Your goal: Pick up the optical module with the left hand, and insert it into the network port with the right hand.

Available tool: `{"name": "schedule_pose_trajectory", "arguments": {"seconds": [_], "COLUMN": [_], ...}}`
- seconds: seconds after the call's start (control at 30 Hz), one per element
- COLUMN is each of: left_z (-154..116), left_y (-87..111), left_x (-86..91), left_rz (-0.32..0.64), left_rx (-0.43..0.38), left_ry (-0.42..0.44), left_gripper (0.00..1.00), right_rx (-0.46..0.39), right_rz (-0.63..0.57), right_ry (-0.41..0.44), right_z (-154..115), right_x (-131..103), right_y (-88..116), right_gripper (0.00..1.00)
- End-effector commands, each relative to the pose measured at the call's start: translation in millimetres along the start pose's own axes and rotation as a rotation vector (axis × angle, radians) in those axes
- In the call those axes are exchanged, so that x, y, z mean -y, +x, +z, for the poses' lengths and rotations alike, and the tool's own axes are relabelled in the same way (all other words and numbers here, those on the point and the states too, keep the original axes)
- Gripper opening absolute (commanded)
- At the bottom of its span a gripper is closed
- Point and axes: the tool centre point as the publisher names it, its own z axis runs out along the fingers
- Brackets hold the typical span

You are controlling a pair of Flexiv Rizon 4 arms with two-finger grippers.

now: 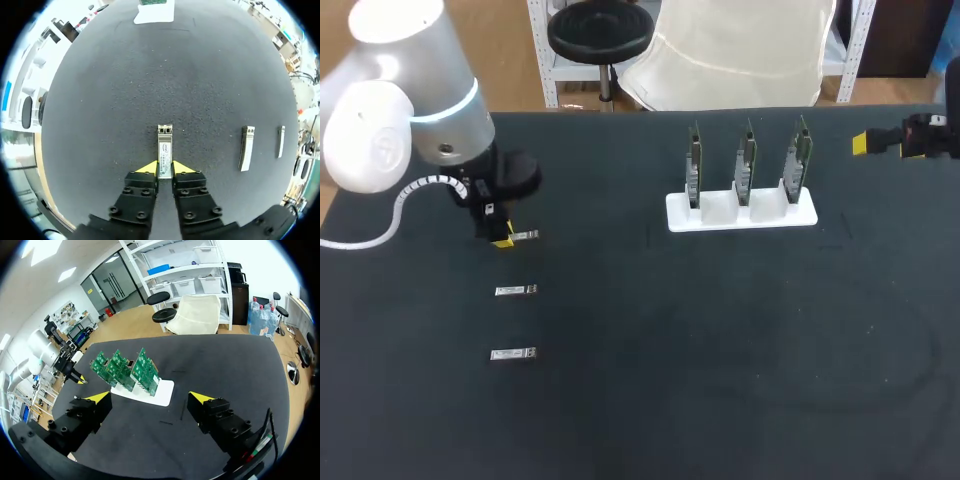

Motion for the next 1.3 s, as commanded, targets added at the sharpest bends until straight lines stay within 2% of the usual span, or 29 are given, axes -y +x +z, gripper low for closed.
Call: {"name": "schedule_pose_trajectory", "arguments": {"seconds": [0.03, 0.23, 0.4, 0.57, 0.83, 1.03, 1.3], "left_z": [-0.6, -9.4, -33.1, -70.1, -133.9, -175.1, -205.9], "left_y": [4.4, 8.3, 10.3, 4.7, -28.9, -62.6, -107.3], "left_x": [-0.3, -8.9, -21.7, -38.9, -56.7, -54.5, -48.6], "left_rz": [-0.044, -0.196, -0.447, -0.611, -0.617, -0.546, -0.452], "left_rx": [0.021, 0.093, 0.249, 0.416, 0.648, 0.813, 0.951], "left_ry": [-0.005, -0.026, -0.05, -0.113, -0.213, -0.251, -0.257], "left_gripper": [0.0, 0.0, 0.0, 0.0, 0.0, 0.0, 0.0], "right_rx": [0.0, 0.0, 0.0, 0.0, 0.0, 0.0, 0.0], "right_rz": [0.0, 0.0, 0.0, 0.0, 0.0, 0.0, 0.0], "right_ry": [0.0, 0.0, 0.0, 0.0, 0.0, 0.0, 0.0], "right_z": [0.0, 0.0, 0.0, 0.0, 0.0, 0.0, 0.0], "right_x": [0.0, 0.0, 0.0, 0.0, 0.0, 0.0, 0.0], "right_y": [0.0, 0.0, 0.0, 0.0, 0.0, 0.0, 0.0], "right_gripper": [1.0, 1.0, 1.0, 1.0, 1.0, 1.0, 1.0]}}
